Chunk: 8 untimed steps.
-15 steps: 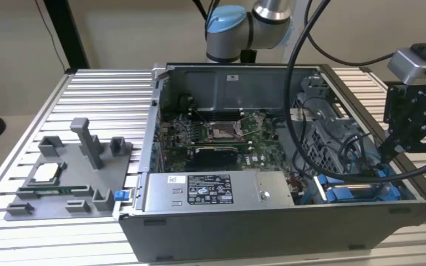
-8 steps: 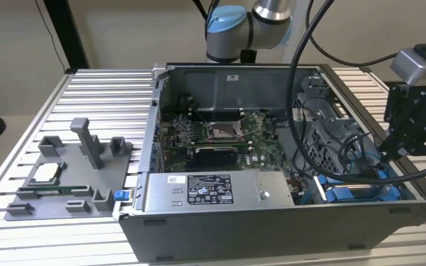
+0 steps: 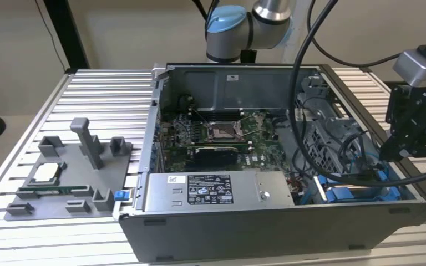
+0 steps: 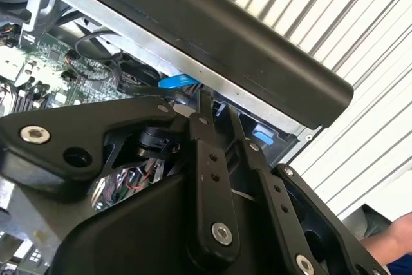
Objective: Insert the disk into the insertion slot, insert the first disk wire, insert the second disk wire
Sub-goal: 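Insert the second disk wire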
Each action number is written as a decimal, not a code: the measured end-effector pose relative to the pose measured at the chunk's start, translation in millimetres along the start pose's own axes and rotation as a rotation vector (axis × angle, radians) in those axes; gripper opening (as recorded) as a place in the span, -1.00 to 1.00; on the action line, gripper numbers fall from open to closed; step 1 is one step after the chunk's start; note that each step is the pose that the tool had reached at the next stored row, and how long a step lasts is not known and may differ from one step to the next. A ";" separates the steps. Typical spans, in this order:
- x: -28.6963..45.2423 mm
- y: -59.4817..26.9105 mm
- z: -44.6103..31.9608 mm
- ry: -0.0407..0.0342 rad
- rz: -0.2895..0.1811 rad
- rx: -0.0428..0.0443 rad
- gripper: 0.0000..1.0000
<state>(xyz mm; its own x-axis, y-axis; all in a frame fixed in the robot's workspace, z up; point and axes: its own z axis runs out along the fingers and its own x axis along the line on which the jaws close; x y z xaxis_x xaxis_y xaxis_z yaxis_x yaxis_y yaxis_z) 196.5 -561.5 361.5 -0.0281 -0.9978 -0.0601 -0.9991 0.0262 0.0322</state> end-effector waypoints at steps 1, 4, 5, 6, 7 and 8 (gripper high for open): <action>0.2 -0.1 0.1 -0.0006 0.000 -0.0001 1.00; 0.4 -0.2 1.0 -0.0037 0.000 -0.0001 1.00; 0.5 -0.2 1.5 -0.0053 0.000 -0.0002 1.00; 0.5 -0.2 2.0 -0.0068 0.000 -0.0002 1.00; 0.6 -0.2 2.4 -0.0082 0.000 -0.0002 1.00; 0.7 -0.2 2.9 -0.0098 0.000 -0.0002 1.00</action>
<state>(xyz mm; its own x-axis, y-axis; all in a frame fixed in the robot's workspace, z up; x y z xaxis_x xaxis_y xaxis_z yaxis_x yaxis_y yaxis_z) 196.5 -562.1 358.5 -0.0280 -0.9972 -0.0699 -0.9991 0.0258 0.0324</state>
